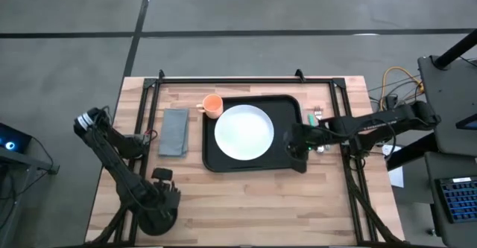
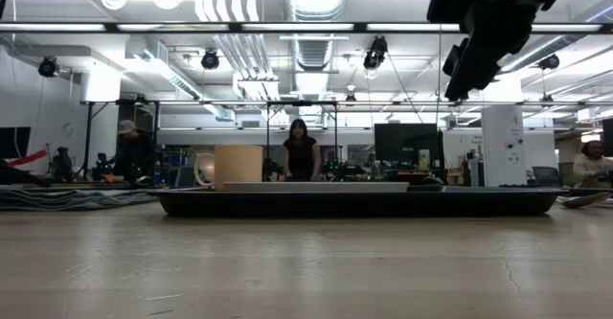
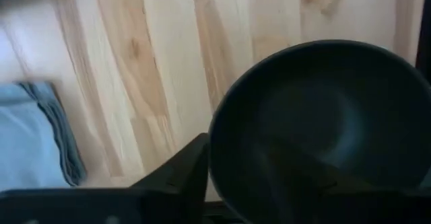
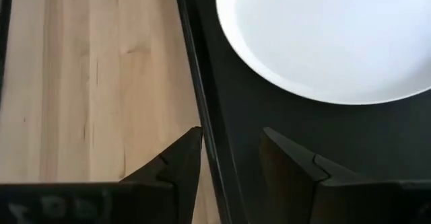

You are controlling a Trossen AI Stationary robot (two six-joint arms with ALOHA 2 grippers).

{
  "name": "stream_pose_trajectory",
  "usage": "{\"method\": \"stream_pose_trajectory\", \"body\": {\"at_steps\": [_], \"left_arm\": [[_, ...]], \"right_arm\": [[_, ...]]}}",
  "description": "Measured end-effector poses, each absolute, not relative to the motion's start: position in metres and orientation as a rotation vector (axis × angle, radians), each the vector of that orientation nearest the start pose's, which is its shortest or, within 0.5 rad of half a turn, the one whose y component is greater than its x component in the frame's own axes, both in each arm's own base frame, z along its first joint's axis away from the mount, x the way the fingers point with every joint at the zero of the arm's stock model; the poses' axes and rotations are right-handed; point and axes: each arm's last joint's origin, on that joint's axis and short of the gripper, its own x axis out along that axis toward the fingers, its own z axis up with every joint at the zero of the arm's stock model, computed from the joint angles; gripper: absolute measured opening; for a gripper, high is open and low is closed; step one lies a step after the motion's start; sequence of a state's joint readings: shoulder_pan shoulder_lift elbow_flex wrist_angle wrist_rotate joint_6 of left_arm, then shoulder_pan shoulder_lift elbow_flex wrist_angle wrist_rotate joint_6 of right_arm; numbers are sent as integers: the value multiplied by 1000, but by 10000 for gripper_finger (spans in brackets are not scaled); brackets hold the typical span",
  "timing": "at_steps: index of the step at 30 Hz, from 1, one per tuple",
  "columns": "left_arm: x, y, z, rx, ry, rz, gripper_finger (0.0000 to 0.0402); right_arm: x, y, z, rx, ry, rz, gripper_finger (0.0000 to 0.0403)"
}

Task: Set up tray
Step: Put the black bowl on top of the white plate

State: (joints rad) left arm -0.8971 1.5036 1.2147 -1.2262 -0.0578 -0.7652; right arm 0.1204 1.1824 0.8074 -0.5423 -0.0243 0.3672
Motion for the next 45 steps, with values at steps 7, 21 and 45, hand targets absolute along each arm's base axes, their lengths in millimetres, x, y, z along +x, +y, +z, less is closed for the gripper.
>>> {"method": "stream_pose_trajectory", "body": {"at_steps": [7,21,45], "left_arm": [[158,-198,231,91,1513,-63,175],[150,-184,181,-150,1585,79,35],[262,-5,356,-433,1076,109,0]], "right_arm": [[227,28,233,279,943,-33,137],[226,28,229,273,958,-33,122],[210,37,218,149,1127,64,103]]}}
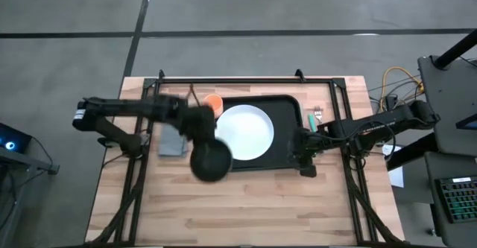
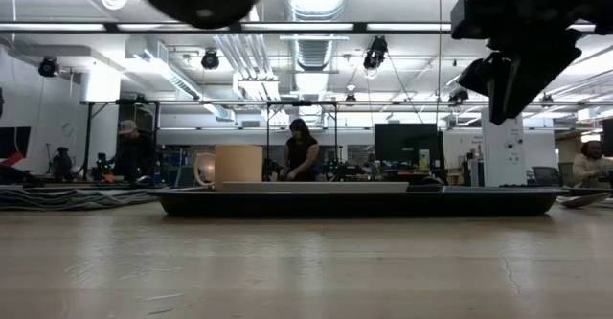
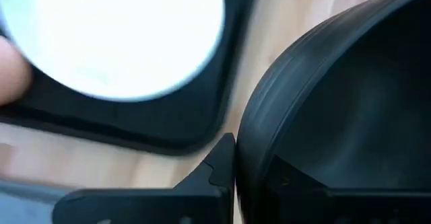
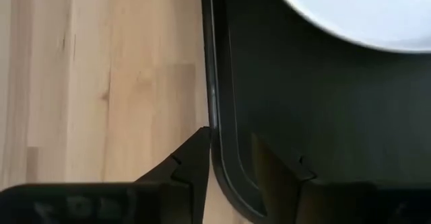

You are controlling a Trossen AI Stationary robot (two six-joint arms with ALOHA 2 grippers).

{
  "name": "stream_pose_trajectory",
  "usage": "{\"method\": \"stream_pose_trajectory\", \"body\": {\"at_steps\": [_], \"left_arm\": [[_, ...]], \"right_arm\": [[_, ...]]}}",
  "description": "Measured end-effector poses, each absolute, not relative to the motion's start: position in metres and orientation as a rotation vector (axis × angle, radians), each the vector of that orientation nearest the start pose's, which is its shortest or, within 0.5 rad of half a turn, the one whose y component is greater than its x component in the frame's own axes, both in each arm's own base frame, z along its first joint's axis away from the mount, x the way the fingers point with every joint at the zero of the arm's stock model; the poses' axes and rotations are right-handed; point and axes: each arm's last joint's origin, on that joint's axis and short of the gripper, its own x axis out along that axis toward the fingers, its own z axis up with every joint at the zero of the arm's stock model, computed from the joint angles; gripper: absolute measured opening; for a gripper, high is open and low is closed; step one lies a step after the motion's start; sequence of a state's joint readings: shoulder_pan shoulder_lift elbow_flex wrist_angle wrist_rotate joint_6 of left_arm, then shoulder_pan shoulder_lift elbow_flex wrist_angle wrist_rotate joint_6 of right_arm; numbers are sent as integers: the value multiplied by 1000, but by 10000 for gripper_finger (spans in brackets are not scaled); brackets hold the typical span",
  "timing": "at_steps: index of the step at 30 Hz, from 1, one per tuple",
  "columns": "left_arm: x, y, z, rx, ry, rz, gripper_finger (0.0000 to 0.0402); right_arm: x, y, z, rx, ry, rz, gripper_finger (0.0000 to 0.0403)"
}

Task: Set up tray
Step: Put the black bowl on top of the white plate

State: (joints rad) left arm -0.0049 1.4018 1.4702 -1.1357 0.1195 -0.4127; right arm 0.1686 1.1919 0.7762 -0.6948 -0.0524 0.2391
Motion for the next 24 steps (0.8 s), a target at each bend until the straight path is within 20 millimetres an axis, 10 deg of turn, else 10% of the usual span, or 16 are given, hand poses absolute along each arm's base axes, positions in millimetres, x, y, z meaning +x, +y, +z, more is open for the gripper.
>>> {"method": "stream_pose_trajectory", "body": {"at_steps": [12,24], "left_arm": [[310,94,347,-416,1175,254,0],[394,150,286,-420,1317,209,0]], "right_arm": [[207,49,217,118,1143,112,102],[204,61,217,68,1143,176,104]]}}
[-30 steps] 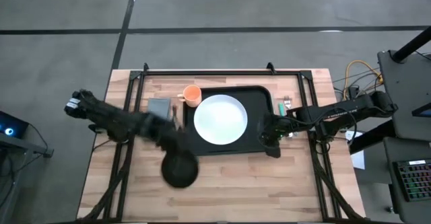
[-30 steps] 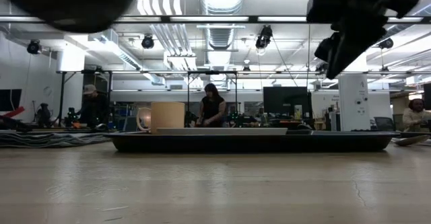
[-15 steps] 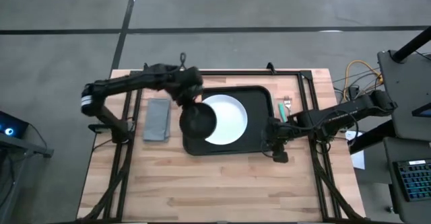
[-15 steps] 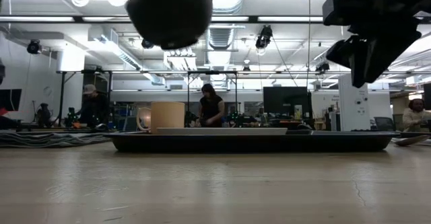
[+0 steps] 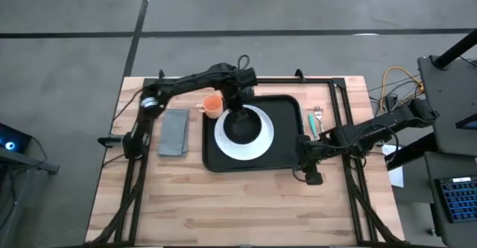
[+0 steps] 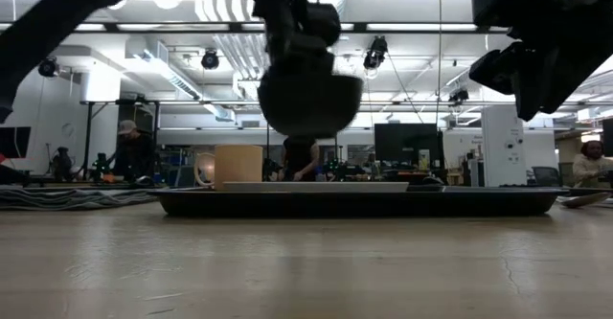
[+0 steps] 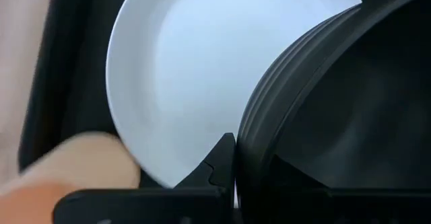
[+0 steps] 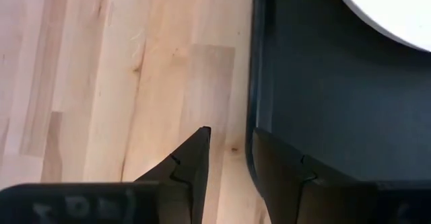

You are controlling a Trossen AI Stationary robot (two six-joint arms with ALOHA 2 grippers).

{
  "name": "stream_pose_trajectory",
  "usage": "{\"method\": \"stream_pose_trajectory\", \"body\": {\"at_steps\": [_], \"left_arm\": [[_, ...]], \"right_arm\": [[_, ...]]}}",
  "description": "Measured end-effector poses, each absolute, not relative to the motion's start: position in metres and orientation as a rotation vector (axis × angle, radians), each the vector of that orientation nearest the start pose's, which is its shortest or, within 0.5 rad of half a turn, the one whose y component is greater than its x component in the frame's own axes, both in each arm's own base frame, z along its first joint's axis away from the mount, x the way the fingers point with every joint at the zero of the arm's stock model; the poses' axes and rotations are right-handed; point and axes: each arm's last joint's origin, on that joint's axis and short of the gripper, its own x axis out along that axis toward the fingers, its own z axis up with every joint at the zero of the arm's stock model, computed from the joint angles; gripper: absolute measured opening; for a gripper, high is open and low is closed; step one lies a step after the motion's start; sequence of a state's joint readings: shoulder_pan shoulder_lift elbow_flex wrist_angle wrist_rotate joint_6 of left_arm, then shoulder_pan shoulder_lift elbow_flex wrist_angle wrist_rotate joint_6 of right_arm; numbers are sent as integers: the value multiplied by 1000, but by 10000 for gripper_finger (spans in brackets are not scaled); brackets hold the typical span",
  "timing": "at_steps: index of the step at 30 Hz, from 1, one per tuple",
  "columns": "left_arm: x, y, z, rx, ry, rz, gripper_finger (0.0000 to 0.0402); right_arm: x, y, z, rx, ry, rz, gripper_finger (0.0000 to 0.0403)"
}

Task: Set up tray
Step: Put the black bowl on top of the white plate

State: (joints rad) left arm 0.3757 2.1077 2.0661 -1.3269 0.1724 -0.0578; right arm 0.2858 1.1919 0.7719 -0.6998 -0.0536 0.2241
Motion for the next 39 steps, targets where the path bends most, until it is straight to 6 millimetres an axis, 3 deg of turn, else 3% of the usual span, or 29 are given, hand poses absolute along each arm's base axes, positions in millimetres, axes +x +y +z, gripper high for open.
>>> {"method": "stream_pose_trajectory", "body": {"at_steps": [5,12,19,26,32,39], "left_arm": [[408,168,259,-441,1358,203,0],[408,182,231,-460,1398,213,0],[410,183,222,-454,1375,189,0],[411,184,199,-455,1354,184,0],[413,184,201,-434,1334,178,11],[411,177,225,-413,1295,170,45]], "right_arm": [[201,69,217,48,1143,209,99],[199,77,217,37,1136,238,102],[201,78,218,41,1109,242,103],[202,78,218,42,1102,243,99],[202,78,218,41,1102,244,106],[202,78,218,36,1100,248,101]]}}
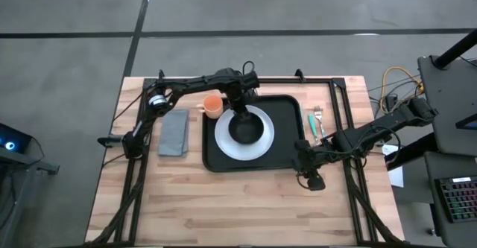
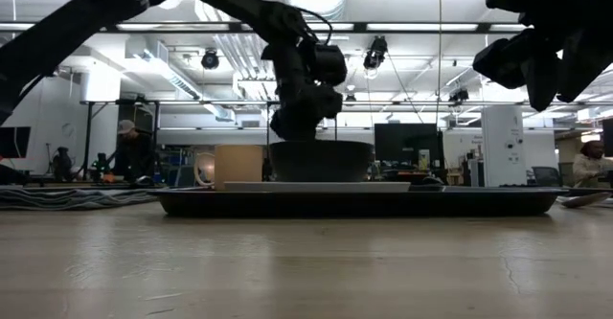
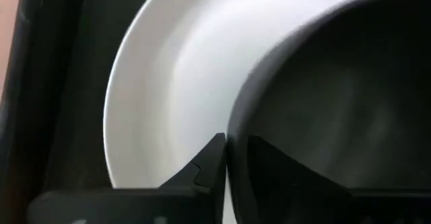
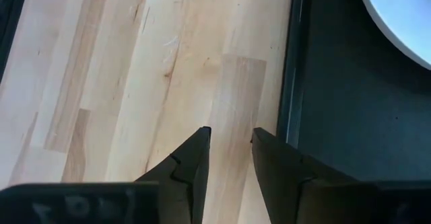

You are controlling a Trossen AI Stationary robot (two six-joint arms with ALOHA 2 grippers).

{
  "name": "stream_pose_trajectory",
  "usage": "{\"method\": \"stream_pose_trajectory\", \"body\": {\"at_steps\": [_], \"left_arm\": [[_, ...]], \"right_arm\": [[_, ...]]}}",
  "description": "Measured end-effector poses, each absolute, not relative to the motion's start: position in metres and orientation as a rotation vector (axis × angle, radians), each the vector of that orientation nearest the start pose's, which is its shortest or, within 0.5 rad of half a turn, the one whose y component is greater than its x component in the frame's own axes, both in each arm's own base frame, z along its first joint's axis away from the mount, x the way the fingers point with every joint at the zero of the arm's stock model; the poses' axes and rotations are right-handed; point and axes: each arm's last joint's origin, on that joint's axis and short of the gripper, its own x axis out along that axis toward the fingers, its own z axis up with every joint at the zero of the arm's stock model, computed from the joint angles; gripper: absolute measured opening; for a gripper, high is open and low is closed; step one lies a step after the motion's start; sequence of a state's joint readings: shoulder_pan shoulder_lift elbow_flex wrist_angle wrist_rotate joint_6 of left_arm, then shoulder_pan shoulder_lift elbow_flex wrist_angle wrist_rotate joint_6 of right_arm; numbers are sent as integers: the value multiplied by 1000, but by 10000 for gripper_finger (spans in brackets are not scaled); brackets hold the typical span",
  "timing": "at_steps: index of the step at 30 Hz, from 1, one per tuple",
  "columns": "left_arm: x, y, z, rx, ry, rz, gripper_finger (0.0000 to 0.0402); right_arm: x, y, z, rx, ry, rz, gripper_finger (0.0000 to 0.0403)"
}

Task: Set up tray
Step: Put the black bowl on top of the white plate, then put the gray napkin on the black tray to the right of the white plate

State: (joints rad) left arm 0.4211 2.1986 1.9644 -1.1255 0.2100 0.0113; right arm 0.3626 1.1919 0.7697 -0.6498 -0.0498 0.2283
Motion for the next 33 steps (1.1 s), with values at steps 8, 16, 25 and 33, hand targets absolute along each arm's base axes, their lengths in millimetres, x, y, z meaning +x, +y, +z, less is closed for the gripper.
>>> {"method": "stream_pose_trajectory", "body": {"at_steps": [8,16,25,33], "left_arm": [[371,154,285,-357,1359,74,86],[311,131,355,-53,1261,11,89],[241,127,357,268,1335,69,89],[194,145,307,45,1499,165,96]], "right_arm": [[201,78,215,31,1101,249,100],[199,77,206,27,1101,252,127],[200,77,203,27,1088,255,142],[206,79,207,22,1009,281,137]]}}
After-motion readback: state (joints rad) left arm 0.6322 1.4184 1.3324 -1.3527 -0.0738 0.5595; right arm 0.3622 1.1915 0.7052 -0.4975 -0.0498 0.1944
